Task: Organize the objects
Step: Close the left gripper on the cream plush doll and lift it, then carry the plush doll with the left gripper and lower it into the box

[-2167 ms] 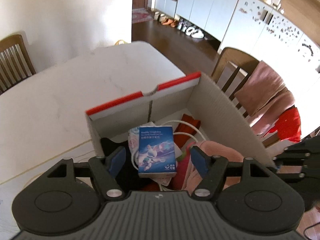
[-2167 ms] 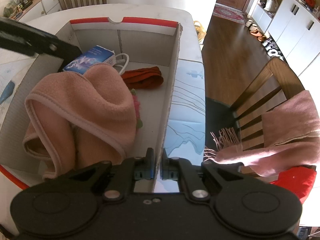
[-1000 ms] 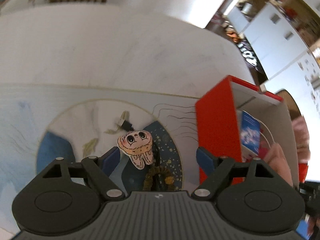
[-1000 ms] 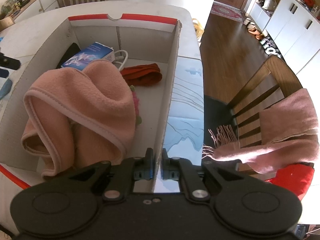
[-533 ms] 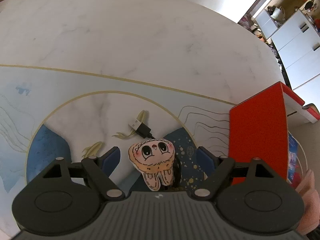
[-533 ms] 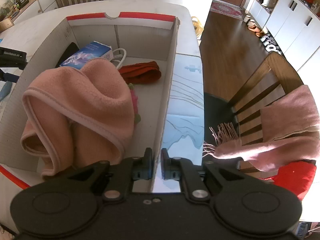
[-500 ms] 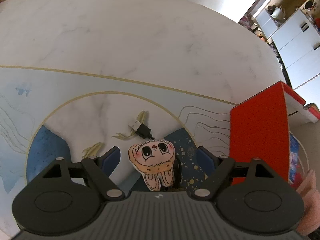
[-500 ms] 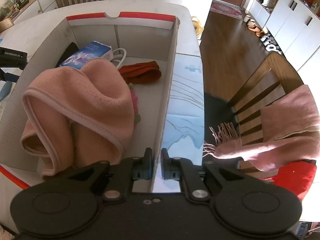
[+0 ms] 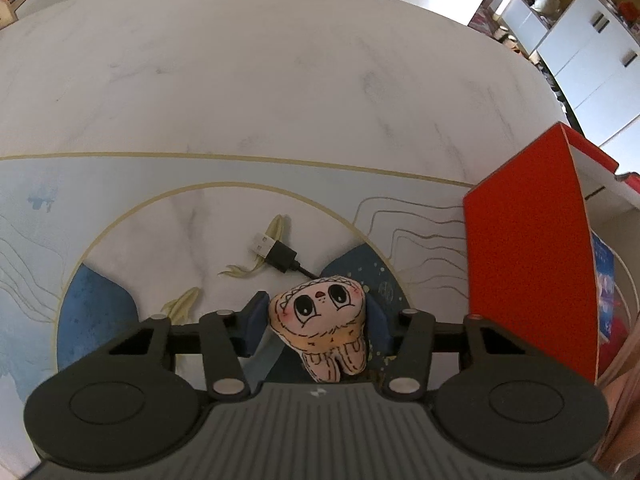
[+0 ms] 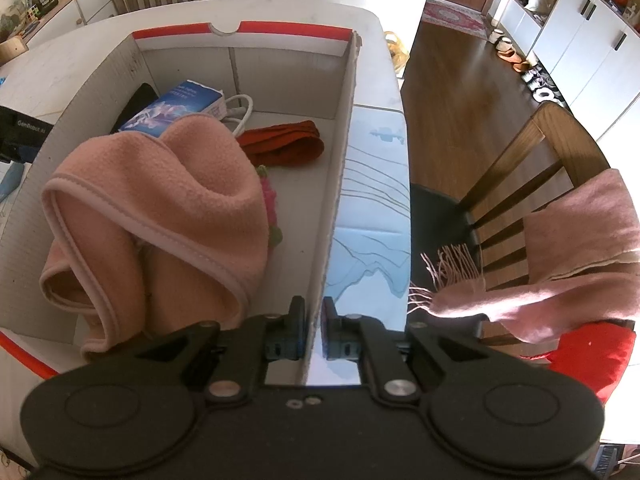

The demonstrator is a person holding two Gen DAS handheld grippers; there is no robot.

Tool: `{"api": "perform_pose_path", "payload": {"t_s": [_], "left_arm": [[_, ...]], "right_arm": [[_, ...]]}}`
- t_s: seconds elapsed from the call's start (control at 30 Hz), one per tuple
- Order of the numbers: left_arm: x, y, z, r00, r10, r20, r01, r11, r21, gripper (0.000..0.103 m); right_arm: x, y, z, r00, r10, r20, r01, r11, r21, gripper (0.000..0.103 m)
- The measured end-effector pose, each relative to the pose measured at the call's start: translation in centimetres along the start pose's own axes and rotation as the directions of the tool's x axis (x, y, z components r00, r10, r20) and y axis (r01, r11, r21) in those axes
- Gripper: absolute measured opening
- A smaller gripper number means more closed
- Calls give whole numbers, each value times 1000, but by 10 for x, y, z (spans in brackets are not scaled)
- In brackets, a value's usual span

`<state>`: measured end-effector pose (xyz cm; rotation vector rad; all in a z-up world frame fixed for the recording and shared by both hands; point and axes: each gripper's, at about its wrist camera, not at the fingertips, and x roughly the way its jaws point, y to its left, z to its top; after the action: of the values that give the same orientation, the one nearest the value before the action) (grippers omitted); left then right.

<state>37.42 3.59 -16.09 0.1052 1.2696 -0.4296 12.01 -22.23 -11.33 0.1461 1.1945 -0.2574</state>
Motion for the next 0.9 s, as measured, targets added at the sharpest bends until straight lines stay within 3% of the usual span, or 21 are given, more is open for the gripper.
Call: {"api": "perform_pose_path", "payload": {"t_s": [0.27,0.57,0.9], "left_arm": [[-17,3,-8,1000,-3,16,3,999,38,50],[-64,-10,-13,997,-55,47,50,994,98,50],[-126,-55,-24,983,-169,68,143,948,283,50]], "right_arm": [[-7,0,-1,1000,8,19,-8,1000,2,4],[-11,0,-2,999,9,32,-9,1000,-2,4],[-13,-1,-3,999,19,42,-18,1000,-9,4]]}}
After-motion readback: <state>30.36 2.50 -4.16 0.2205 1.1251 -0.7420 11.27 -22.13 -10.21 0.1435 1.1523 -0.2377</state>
